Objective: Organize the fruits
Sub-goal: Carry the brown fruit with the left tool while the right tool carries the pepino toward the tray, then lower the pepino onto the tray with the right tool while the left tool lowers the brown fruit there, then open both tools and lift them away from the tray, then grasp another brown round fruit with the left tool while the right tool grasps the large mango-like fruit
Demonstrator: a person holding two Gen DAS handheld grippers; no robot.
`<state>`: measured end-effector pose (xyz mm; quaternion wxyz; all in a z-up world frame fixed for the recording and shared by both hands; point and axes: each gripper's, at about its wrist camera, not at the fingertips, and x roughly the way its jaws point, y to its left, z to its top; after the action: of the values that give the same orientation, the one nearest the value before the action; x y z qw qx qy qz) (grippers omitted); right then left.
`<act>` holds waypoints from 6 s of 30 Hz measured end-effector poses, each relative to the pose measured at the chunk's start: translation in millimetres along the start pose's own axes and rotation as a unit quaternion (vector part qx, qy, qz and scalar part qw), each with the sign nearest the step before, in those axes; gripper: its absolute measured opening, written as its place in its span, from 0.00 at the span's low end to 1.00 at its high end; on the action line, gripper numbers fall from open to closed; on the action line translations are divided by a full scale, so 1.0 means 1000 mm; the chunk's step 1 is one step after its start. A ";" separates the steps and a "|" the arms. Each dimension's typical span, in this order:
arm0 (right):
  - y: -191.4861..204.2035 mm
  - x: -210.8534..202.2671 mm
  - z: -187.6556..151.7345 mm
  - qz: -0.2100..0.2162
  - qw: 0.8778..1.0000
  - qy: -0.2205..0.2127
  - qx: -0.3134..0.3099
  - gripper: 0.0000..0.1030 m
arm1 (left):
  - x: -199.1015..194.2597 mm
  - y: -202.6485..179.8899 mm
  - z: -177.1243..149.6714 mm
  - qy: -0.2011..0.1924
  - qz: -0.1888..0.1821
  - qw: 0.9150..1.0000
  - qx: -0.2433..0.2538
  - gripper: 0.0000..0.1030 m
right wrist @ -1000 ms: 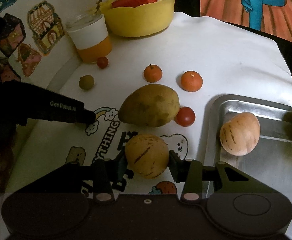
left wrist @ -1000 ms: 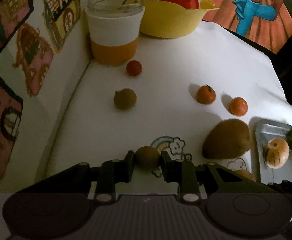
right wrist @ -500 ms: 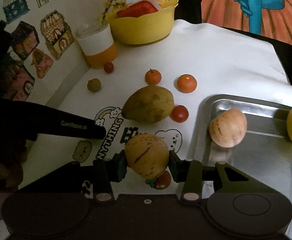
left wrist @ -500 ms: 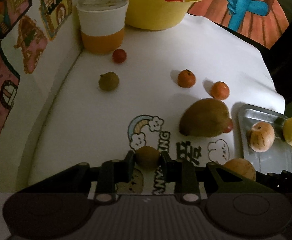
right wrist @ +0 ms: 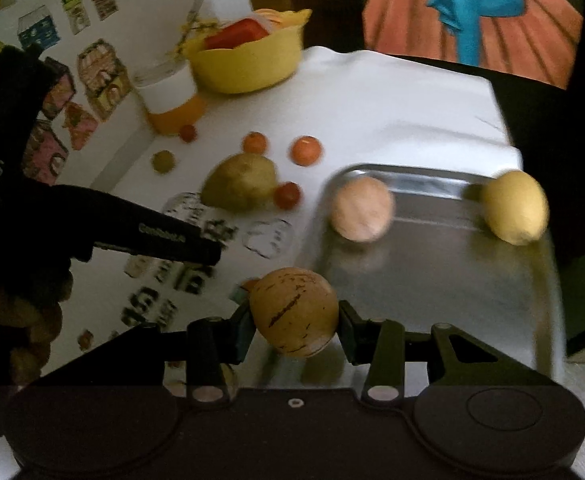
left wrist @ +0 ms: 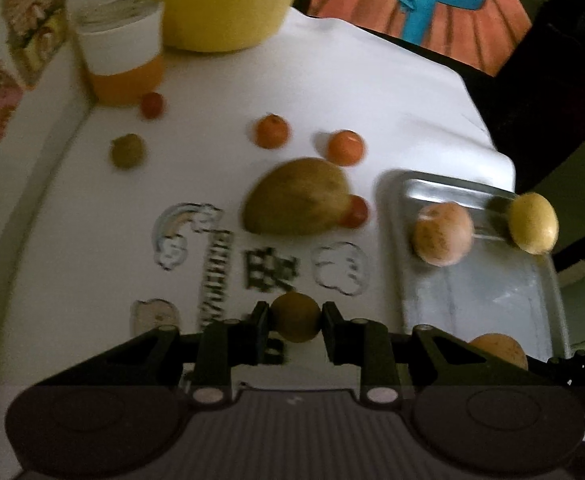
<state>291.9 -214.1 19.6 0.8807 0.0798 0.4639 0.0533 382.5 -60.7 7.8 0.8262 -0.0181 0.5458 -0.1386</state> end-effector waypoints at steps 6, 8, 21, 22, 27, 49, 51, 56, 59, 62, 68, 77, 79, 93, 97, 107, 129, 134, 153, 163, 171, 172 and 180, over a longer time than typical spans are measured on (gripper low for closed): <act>-0.029 -0.015 -0.015 -0.037 0.999 -0.004 0.028 0.44 | 0.004 -0.031 -0.007 0.006 -0.028 0.999 0.032 0.30; -0.038 -0.018 -0.018 -0.048 0.998 -0.005 0.040 0.44 | 0.004 -0.042 -0.010 0.007 -0.037 0.998 0.044 0.30; -0.087 -0.017 -0.004 -0.105 0.990 -0.032 0.086 0.44 | 0.014 -0.086 -0.005 -0.003 -0.063 0.995 0.083 0.30; -0.090 -0.016 -0.002 -0.107 0.990 -0.033 0.088 0.44 | 0.016 -0.088 -0.004 -0.004 -0.063 0.995 0.083 0.30; -0.097 -0.010 0.003 -0.112 0.989 -0.031 0.092 0.44 | 0.020 -0.090 -0.001 -0.003 -0.066 0.994 0.084 0.30; -0.100 0.010 0.013 -0.111 0.990 -0.020 0.085 0.44 | 0.029 -0.091 0.010 0.003 -0.062 0.995 0.083 0.30; -0.101 0.013 0.014 -0.111 0.990 -0.018 0.086 0.44 | 0.029 -0.091 0.009 0.003 -0.063 0.995 0.084 0.30; -0.101 0.017 0.016 -0.111 0.990 -0.017 0.086 0.44 | 0.031 -0.092 0.007 0.006 -0.063 0.994 0.085 0.30; -0.102 0.018 0.016 -0.111 0.990 -0.021 0.083 0.44 | 0.032 -0.093 0.006 0.008 -0.063 0.994 0.086 0.30; -0.101 0.020 0.019 -0.111 0.990 -0.025 0.078 0.44 | 0.034 -0.093 0.005 0.011 -0.062 0.994 0.087 0.30; -0.101 0.021 0.020 -0.113 0.990 -0.024 0.077 0.44 | 0.035 -0.095 0.004 0.014 -0.059 0.995 0.085 0.30; -0.103 0.008 0.017 -0.115 0.990 -0.031 0.080 0.53 | 0.031 -0.094 0.002 0.016 -0.063 0.995 0.081 0.37; -0.104 0.002 0.016 -0.115 0.990 -0.035 0.079 0.56 | 0.027 -0.093 0.001 0.015 -0.067 0.994 0.080 0.42; -0.102 -0.045 0.007 -0.117 0.988 -0.054 0.086 0.87 | -0.014 -0.074 -0.006 -0.016 -0.037 0.998 0.053 0.98; -0.097 -0.060 0.002 -0.105 0.989 -0.056 0.091 0.99 | -0.031 -0.064 -0.012 -0.029 -0.017 0.998 0.057 0.99; -0.070 -0.093 -0.023 -0.088 0.993 -0.011 0.073 0.99 | -0.069 -0.052 -0.042 -0.049 0.010 0.992 0.116 0.99; -0.023 -0.065 -0.075 0.000 0.966 0.236 0.107 0.99 | -0.088 -0.033 -0.099 0.031 0.049 0.982 0.179 0.99; -0.006 -0.057 -0.067 0.022 0.968 0.239 0.079 0.99 | -0.089 -0.017 -0.100 0.042 0.075 0.984 0.156 0.99; 0.048 -0.038 -0.009 0.058 0.977 0.202 0.023 0.99 | -0.101 0.035 -0.091 0.040 0.111 0.991 0.061 0.99; 0.048 -0.035 0.014 0.023 0.989 0.141 0.027 0.99 | -0.097 0.055 -0.062 0.033 0.116 0.993 0.010 0.99; 0.054 -0.026 0.020 0.023 0.992 0.126 0.010 0.99 | -0.083 0.066 -0.026 0.033 0.105 0.991 -0.071 0.99; 0.056 -0.026 0.019 0.024 0.992 0.125 0.008 0.99 | -0.081 0.066 -0.022 0.030 0.104 0.991 -0.075 0.99; 0.062 -0.020 0.020 0.020 0.994 0.109 -0.022 0.99 | -0.065 0.063 0.007 0.018 0.100 0.992 -0.072 0.99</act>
<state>296.0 -157.9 58.7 0.8252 0.0635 0.5541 0.0894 378.5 15.0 58.0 0.8226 -0.0207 0.5680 -0.0156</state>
